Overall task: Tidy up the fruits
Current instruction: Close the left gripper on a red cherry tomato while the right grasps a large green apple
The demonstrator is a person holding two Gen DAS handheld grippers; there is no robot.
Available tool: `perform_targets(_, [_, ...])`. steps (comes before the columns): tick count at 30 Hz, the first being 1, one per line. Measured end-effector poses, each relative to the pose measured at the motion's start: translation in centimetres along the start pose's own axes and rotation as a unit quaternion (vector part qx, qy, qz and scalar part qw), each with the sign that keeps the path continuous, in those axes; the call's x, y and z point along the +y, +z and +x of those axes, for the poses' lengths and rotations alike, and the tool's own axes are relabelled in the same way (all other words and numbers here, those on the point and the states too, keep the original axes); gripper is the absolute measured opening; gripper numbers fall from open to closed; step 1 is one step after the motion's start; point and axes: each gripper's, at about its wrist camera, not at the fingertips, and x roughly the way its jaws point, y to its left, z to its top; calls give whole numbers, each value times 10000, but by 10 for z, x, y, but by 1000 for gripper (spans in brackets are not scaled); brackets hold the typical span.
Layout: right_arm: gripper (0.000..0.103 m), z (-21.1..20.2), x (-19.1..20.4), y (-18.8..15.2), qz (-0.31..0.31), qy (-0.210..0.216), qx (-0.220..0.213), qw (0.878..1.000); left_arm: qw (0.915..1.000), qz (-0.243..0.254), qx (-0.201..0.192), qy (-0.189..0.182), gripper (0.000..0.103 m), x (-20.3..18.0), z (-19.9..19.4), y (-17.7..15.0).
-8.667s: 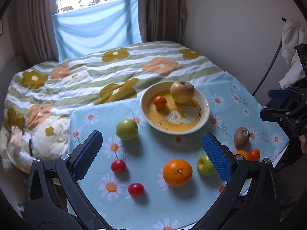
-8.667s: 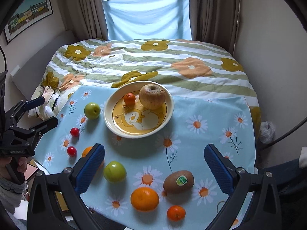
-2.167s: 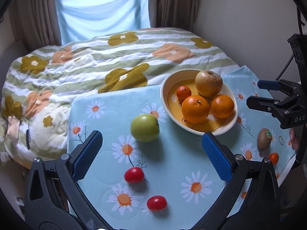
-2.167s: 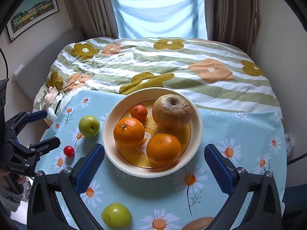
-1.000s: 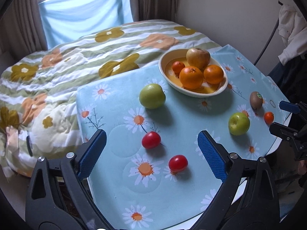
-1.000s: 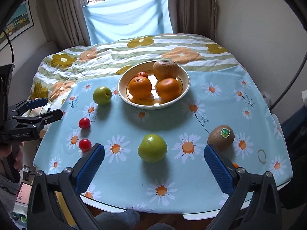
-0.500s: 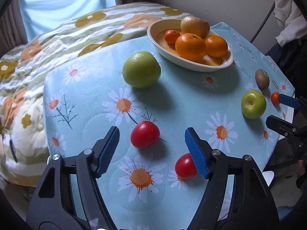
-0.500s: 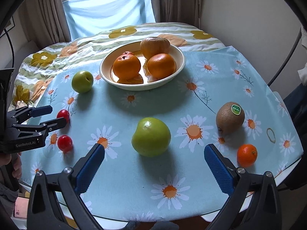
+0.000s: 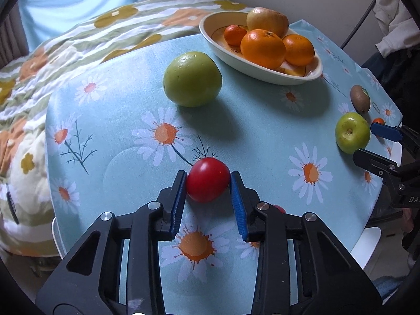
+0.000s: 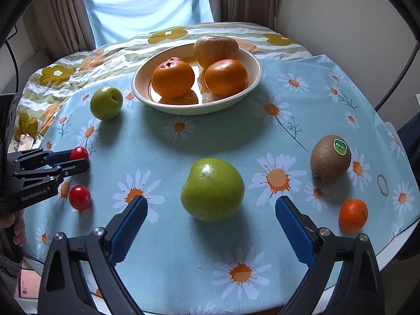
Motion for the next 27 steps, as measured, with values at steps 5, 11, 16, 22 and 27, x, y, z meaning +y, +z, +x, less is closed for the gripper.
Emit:
perform_targets(5, [85, 5, 2, 0, -58, 3, 79, 10000, 10000, -77, -25, -13, 38, 2, -1, -1])
perform_targets(11, [75, 13, 1, 2, -106, 31, 152, 9998, 9999, -110, -50, 52, 38, 3, -1, -2])
perform_targets(16, [71, 19, 0, 2, -69, 106, 195, 9997, 9998, -188, -62, 103, 38, 4, -3, -4])
perform_targets(22, [62, 24, -2, 4, -94, 246, 283, 9993, 9993, -321, -141, 140, 38, 5, -9, -6])
perform_targets(27, [50, 24, -5, 6, -101, 252, 280, 9992, 9990, -371, -178, 182, 38, 3, -13, -9])
